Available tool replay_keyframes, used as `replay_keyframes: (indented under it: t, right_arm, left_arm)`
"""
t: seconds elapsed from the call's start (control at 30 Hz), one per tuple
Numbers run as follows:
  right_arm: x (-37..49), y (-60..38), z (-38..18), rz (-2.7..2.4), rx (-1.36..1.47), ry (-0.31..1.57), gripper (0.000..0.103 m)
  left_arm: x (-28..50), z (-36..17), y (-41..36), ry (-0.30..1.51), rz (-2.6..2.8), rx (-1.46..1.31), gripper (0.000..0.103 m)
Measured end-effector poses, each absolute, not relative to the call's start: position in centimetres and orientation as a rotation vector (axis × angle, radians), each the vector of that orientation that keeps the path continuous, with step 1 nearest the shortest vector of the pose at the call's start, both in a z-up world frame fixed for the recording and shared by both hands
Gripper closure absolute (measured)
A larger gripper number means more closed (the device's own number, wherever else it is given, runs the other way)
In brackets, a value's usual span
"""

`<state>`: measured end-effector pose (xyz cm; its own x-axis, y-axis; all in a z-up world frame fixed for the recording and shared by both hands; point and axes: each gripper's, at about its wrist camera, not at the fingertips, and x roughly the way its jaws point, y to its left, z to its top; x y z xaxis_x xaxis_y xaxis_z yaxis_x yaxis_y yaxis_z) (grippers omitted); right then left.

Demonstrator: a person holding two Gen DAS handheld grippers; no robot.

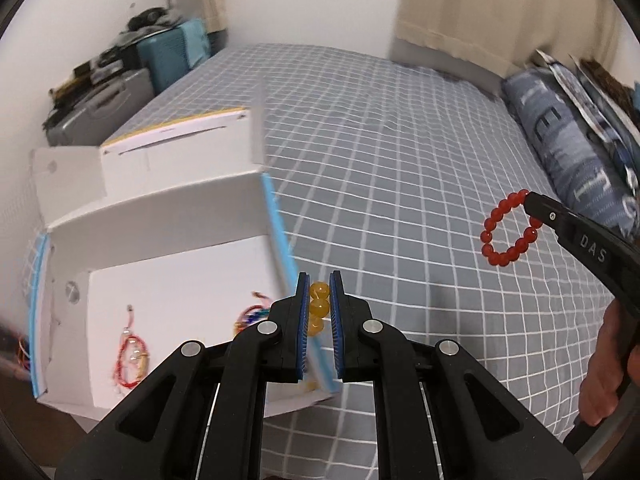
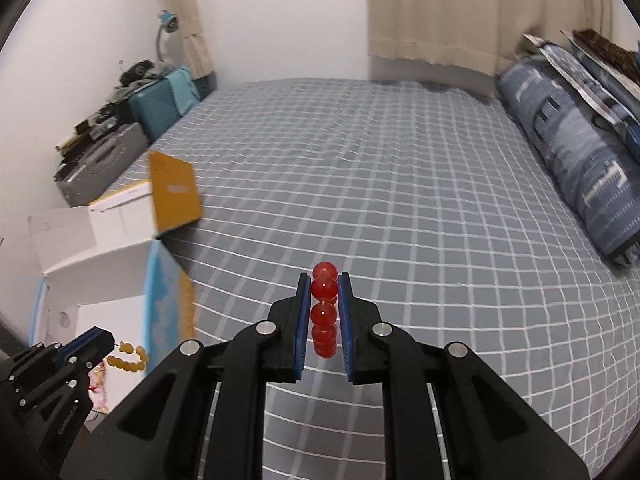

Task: Organize jewelry
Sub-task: 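Carry both held bracelets over the open white box, then open the left tool and the right tool to drop both bracelets into the box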

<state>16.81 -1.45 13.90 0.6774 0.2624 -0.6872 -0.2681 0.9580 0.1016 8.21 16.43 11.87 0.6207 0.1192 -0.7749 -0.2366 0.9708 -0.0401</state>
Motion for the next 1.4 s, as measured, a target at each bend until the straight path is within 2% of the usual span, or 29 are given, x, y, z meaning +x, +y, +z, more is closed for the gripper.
replay_keyframes:
  t: [0.33,0.67,0.93,1.4]
  right_arm:
    - [14.0,6.9,15.7,0.427,-0.069,0.726,0.09]
    - [11.4,14.3,14.9,0.53,-0.127,0.727,0.09]
    - [11.1,18.5,12.4,0.569,-0.164,0.761,0.09]
    - [12.7,22.5,6.0,0.559,-0.258,0.867,0.09]
  left_arm:
    - [5.5,13.9,23.2,0.85,0.334,-0.175,0.094]
    - [2.7,12.5,30.6,0.873,0.455,-0.219,0.094]
    - [1.9,9.6,34.6,0.915,0.504,-0.246,0.094]
    - [3.1,4.1,36.9,1.023,0.503,-0.258,0.094]
